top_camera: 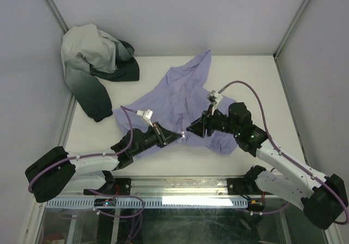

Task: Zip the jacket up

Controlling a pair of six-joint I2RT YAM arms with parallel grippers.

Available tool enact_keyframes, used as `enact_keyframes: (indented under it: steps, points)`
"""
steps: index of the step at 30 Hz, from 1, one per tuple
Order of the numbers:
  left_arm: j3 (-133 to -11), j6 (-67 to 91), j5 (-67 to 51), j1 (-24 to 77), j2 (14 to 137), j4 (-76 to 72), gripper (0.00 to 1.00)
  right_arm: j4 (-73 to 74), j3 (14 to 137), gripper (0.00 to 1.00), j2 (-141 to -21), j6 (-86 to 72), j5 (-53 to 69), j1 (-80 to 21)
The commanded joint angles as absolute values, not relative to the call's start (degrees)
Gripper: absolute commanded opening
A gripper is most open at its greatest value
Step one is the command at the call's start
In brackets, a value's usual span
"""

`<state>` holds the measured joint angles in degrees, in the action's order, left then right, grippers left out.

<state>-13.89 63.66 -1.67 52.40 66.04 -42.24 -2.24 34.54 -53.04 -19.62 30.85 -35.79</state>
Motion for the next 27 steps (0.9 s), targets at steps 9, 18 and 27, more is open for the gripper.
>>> enact_keyframes:
  steps: [9, 18, 27]
  points:
    - [-14.7, 64.2, -3.4, 51.9, 66.6, -44.3, 0.00, 0.0, 30.2, 0.40, -45.9, -26.2, 20.5, -50.2]
    - [-14.7, 65.0, -4.2, 51.9, 67.1, -44.8, 0.00, -14.8, 21.7, 0.42, -50.3, -23.5, 8.3, -56.0]
    - [-15.0, 65.3, -4.7, 51.9, 67.1, -44.5, 0.00, -24.6, 17.7, 0.46, -54.3, -21.5, 0.1, -56.2]
